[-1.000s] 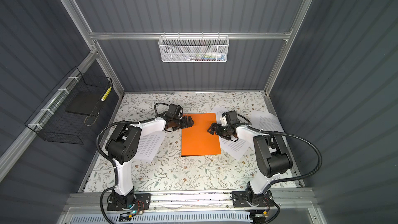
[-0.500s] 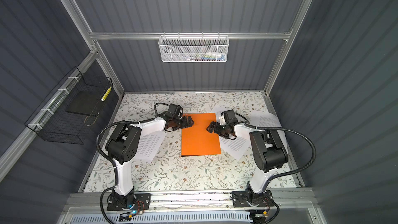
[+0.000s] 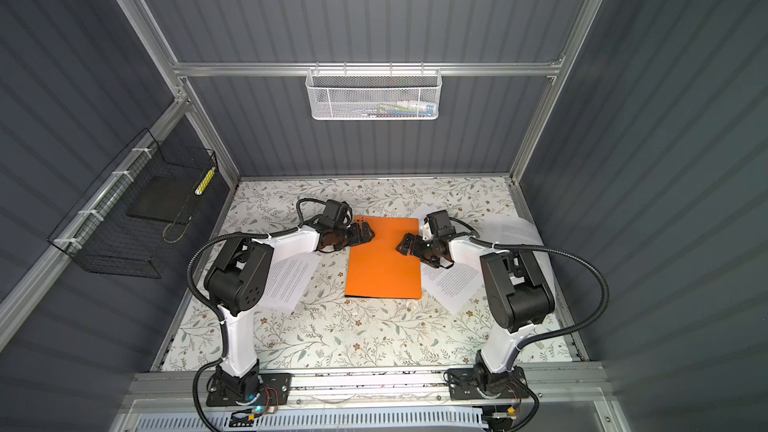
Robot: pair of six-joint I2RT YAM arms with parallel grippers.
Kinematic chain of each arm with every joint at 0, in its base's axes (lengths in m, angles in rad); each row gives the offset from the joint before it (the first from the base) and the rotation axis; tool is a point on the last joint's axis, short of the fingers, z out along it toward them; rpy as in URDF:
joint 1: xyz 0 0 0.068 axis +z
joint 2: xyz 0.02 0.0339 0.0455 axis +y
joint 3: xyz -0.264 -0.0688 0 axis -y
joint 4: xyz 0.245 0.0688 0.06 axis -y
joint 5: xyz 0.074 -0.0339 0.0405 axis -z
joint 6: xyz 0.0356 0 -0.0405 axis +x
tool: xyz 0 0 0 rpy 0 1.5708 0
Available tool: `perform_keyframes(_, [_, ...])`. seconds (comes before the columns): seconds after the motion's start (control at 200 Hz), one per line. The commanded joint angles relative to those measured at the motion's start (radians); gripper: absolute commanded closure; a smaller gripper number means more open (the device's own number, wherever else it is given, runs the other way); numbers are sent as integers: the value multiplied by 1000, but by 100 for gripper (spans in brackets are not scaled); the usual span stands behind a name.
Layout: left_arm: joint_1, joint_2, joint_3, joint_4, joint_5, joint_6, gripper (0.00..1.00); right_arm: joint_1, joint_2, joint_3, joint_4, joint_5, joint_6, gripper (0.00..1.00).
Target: Put the files into the folder
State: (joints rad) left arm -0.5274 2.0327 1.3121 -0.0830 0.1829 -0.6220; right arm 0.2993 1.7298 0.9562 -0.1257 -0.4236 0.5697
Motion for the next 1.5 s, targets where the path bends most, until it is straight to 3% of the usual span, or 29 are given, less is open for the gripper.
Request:
perform_keyframes(0.0, [-16, 106, -66, -145, 59, -55, 0, -4, -79, 41, 7, -102, 11, 1])
perform_keyframes(0.19, [-14, 111, -68, -139, 57, -71, 0, -21, -113, 48, 34, -180, 28, 1])
perform_keyframes(0.34, [-12, 98, -71, -136, 59, -81, 0, -35, -120, -11, 195, -283, 43, 8])
perform_keyframes(0.42, [-12, 87, -70, -141, 49, -87, 0, -37, -120, -60, 300, -306, 46, 18])
perform_keyframes(0.55, [-11, 76, -65, -160, 28, -87, 0, -38, -112, -78, 305, -253, 23, 52])
perform_keyframes(0.655, [-8, 66, -67, -166, 19, -87, 0, -43, -119, -103, 331, -224, 27, 71])
perform_keyframes(0.92, [-4, 55, -72, -164, 12, -103, 0, -52, -97, -132, 448, -266, 83, 99])
perform_keyframes(1.176, [1, 40, -45, -169, 40, -88, 0, -71, -105, -163, 552, -317, 147, 100])
perform_keyframes(1.386, [45, -61, -40, -173, 137, -61, 0, -102, -186, -167, 481, -319, 131, 100])
perform_keyframes(1.496, [70, -130, -39, -213, 132, -28, 0, -123, -234, -163, 415, -335, 113, 100])
